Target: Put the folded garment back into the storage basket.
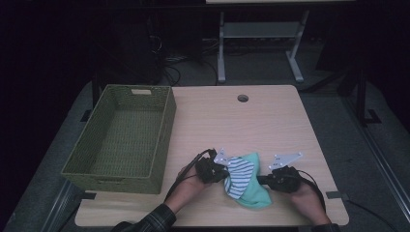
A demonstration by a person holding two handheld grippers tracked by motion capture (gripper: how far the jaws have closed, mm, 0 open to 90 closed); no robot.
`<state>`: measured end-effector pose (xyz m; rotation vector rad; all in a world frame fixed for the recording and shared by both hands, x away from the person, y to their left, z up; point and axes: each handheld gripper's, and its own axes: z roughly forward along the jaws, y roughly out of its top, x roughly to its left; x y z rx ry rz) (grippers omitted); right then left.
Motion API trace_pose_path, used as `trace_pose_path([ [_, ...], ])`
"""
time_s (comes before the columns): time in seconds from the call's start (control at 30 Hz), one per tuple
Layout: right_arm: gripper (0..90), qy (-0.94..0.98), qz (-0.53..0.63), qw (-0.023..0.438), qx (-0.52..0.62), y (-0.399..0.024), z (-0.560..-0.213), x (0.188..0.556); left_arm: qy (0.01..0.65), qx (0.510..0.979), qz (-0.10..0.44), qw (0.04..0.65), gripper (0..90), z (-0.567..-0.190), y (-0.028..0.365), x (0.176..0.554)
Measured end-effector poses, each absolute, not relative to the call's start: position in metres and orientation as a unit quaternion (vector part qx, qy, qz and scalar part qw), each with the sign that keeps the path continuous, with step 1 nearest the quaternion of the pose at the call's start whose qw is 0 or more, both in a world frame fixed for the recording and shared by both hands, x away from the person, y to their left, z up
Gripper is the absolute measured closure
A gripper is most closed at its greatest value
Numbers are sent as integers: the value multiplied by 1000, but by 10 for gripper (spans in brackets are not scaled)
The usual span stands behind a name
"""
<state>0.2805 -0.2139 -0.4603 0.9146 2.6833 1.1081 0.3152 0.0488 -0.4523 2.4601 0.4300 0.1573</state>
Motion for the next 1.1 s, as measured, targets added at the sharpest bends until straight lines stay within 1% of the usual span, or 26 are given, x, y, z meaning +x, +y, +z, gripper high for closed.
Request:
trace_pose_path([
  [0.13, 898, 882, 365, 51, 293, -210, -461, 276, 165, 932, 62, 316, 883, -450, 52, 317],
  [0.2, 858, 881, 365, 58, 295, -211, -461, 276, 165, 932, 62, 316, 865, -447, 55, 318],
  [0.27, 811, 877, 366, 69, 303, -215, -460, 277, 173, 929, 55, 324, 820, -443, 59, 318],
  [0.33, 720, 871, 367, 77, 316, -220, -460, 277, 169, 929, 47, 325, 772, -438, 63, 320],
  [0.4, 629, 866, 367, 94, 327, -227, -461, 276, 165, 928, 33, 333, 714, -433, 66, 322],
  [0.43, 569, 863, 365, 107, 334, -231, -462, 275, 168, 925, 30, 340, 678, -432, 65, 322],
  [0.5, 514, 855, 368, 117, 345, -238, -464, 275, 162, 926, 24, 341, 623, -429, 64, 323],
  [0.57, 440, 849, 369, 130, 356, -245, -466, 275, 157, 926, 15, 343, 570, -427, 62, 324],
  [0.63, 376, 842, 367, 141, 369, -252, -467, 276, 143, 929, 6, 340, 535, -424, 60, 326],
  [0.7, 343, 835, 364, 154, 382, -256, -468, 277, 137, 929, 2, 343, 492, -422, 58, 327],
  [0.77, 304, 828, 366, 156, 395, -260, -469, 280, 124, 930, -1, 345, 458, -419, 56, 331],
  [0.97, 254, 828, 352, 150, 410, -262, -477, 286, 101, 935, -17, 339, 373, -419, 47, 337],
  [1.1, 218, 825, 357, 157, 409, -263, -479, 288, 81, 942, -23, 325, 298, -424, 39, 335],
])
